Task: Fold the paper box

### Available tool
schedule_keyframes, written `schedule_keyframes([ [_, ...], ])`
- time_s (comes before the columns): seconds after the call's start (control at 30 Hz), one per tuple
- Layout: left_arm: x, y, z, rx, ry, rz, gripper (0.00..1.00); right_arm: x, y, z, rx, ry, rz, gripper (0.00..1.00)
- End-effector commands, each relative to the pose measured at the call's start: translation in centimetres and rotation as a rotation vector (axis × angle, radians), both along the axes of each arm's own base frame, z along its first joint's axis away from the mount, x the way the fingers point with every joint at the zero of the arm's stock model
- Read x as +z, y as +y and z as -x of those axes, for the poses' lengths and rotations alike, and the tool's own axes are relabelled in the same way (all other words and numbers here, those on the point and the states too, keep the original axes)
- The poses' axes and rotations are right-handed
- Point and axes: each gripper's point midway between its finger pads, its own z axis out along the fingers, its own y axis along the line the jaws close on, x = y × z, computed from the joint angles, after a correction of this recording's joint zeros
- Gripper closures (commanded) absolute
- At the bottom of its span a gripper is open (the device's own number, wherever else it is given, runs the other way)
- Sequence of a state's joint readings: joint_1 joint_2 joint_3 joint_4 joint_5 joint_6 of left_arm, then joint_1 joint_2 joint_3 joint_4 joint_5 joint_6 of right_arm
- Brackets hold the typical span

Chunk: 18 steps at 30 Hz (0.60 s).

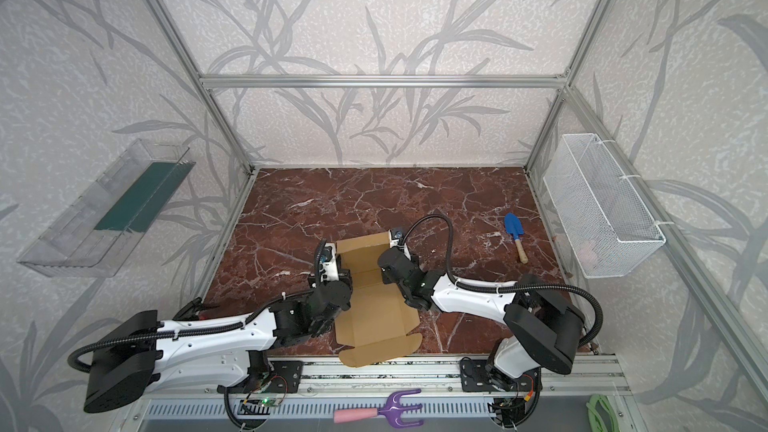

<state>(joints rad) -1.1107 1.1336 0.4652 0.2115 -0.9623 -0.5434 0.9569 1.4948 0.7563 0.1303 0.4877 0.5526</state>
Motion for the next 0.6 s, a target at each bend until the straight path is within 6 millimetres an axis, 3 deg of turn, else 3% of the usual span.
schedule_keyframes([
  [0.0, 0.0, 1.4, 0.1, 0.053, -0.018, 0.016, 0.88, 2.5, -0.6, -0.7, -0.054, -0.047, -0.045, 1.00],
  [0.57, -1.4, 1.6, 0.9, -0.002, 0.003, 0.099, 0.57, 3.6, -0.9, -0.7, -0.062, -0.066, -0.056, 1.00],
])
